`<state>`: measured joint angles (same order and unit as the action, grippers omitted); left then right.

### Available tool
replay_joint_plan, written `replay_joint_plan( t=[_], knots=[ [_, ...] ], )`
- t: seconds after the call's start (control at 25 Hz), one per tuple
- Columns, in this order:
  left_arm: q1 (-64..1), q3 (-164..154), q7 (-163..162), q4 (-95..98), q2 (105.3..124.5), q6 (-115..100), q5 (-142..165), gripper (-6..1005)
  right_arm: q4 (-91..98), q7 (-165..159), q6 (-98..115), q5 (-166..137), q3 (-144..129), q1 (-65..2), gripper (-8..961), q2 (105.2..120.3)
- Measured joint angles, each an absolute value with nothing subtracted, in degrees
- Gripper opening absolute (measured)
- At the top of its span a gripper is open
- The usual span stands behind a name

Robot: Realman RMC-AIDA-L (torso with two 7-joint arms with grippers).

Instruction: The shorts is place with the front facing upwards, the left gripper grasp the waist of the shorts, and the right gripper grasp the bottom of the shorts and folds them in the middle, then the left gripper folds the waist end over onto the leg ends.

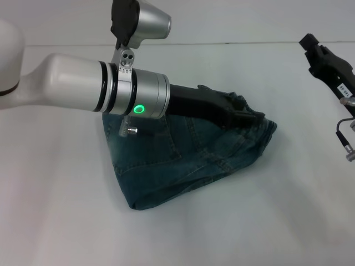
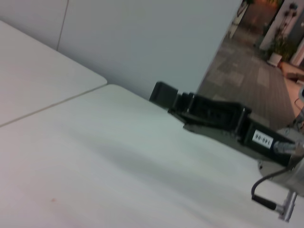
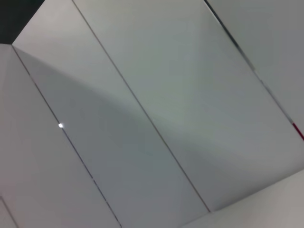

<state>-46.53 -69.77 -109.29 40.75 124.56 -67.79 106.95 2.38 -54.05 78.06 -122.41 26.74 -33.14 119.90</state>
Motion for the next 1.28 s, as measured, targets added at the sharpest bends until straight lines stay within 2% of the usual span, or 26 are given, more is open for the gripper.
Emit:
replay_joint_plan(
  t=[0.16,0.28,0.32,0.36,0.48,0.6,0.72,0.92,1.04,1.16,1.28],
  knots=[
    [-43.3,-69.1,-109.3,43.4,124.17,-70.2,103.8,434,2.8,-54.8,79.2,-122.4,24.4,-32.8,22,119.41],
    [-39.5,-68.6,-109.3,47.3,123.99,-71.5,102.2,543,5.3,-58.8,81.5,-122.6,19.0,-33.1,28,118.30],
    [-34.9,-66.6,-109.1,51.6,123.93,-73.5,101.7,579,7.0,-61.0,82.8,-122.7,16.3,-33.3,31,117.90],
    [-34.2,-66.0,-109.0,52.2,123.93,-74.1,101.6,637,8.8,-63.0,84.2,-122.7,13.7,-33.6,33,117.61],
    [-29.2,-60.0,-107.9,55.3,123.81,-79.1,101.6,813,15.5,-68.5,90.4,-122.7,7.2,-33.8,40,117.32],
    [-26.0,-54.3,-106.7,55.7,123.43,-83.6,101.6,892,23.1,-73.6,98.1,-122.7,1.4,-33.8,97,117.30],
    [-22.5,-49.8,-104.3,55.8,122.62,-89.5,102.0,891,32.3,-77.8,106.1,-122.7,-7.3,-33.2,153,117.10],
    [-18.0,-48.4,-102.9,56.0,119.89,-96.5,102.2,890,46.1,-85.6,113.1,-122.7,-20.8,-31.4,248,116.67],
    [-16.2,-48.2,-102.3,56.1,118.63,-99.3,102.4,889,51.6,-90.0,112.8,-123.1,-27.5,-29.8,365,116.59],
    [-15.1,-48.2,-102.1,56.1,118.35,-100.5,103.7,888,53.8,-91.9,111.5,-125.5,-28.8,-29.3,483,116.50],
    [-15.1,-48.2,-102.1,56.2,119.18,-100.0,106.9,887,53.8,-92.2,109.0,-128.1,-28.7,-29.1,632,116.03]
  ],
)
